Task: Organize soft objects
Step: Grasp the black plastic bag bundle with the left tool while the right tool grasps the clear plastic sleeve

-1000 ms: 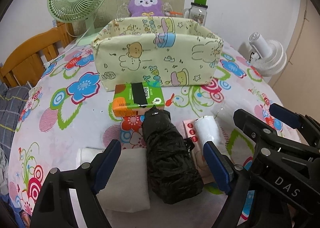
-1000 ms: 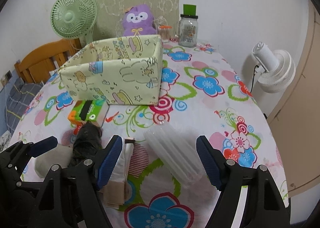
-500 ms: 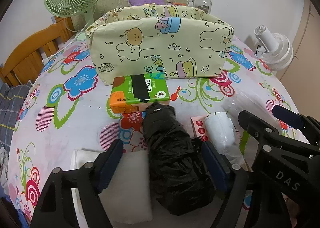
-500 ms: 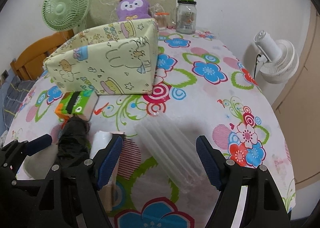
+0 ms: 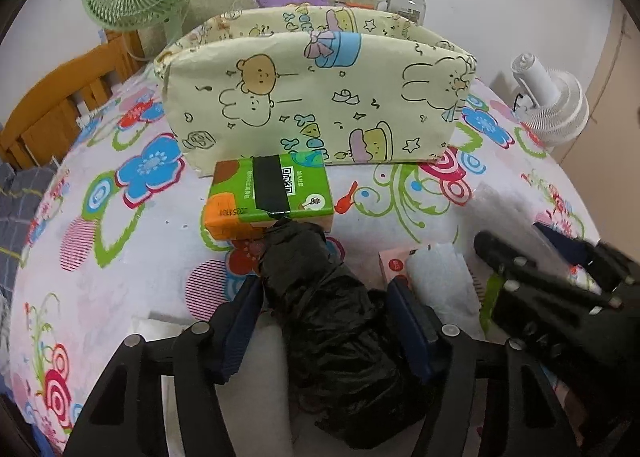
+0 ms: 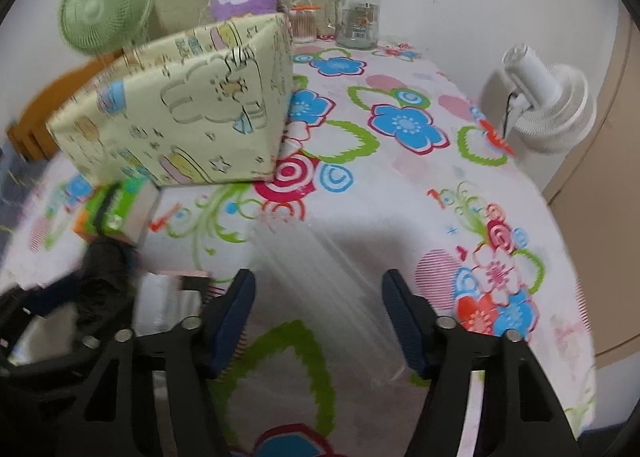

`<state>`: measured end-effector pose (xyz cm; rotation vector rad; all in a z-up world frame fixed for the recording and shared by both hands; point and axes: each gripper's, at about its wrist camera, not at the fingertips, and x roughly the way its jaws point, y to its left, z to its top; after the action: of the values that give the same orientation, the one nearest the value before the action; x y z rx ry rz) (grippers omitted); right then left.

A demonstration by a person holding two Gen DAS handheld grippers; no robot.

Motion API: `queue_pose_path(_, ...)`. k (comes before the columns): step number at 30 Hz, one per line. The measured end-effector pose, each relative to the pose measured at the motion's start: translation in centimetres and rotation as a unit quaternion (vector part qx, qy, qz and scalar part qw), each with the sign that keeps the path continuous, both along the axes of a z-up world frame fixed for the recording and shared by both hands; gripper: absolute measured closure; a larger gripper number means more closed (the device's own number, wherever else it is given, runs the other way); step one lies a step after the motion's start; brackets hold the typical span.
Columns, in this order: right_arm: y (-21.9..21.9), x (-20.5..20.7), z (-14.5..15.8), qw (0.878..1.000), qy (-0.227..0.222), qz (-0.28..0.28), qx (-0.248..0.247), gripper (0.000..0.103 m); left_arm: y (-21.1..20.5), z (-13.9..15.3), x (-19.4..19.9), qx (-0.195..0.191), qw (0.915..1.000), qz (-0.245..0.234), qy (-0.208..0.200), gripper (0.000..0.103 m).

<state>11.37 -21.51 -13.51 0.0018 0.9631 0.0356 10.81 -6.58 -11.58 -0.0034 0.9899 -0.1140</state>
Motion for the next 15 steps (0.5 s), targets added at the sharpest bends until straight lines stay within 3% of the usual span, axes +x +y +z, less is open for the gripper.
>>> queue_pose_path(1, 0.2, 0.1, -0.2, 1.000, 0.003, 0.002, -0.013, 0.044, 0.0, 0.0, 0.1, -0.001, 1.0000, -0.001, -0.001, 0.039)
queue_pose_path(2, 0.4, 0.1, -0.5, 1.000, 0.007, 0.004, -0.022, 0.053, -0.1, 0.0, 0.0, 0.000, 1.0000, -0.003, -0.002, 0.041)
queue_pose_path(5, 0.5, 0.1, -0.5, 1.000, 0.009, 0.010, -0.002, 0.070, -0.4, 0.1, 0.0, -0.001, 0.9999, -0.012, -0.005, 0.050)
queue_pose_path(7, 0.7, 0.1, -0.4, 1.000, 0.012, 0.014, 0.004, 0.076, -0.6, 0.2, -0.2, 0.002, 0.9998, -0.019, -0.010, 0.054)
queue_pose_path(15, 1.6, -0.3, 0.2, 0.999, 0.014, 0.028, 0.027, 0.081, -0.5, 0.3, -0.5, -0.006, 0.9997, -0.021, -0.011, 0.062)
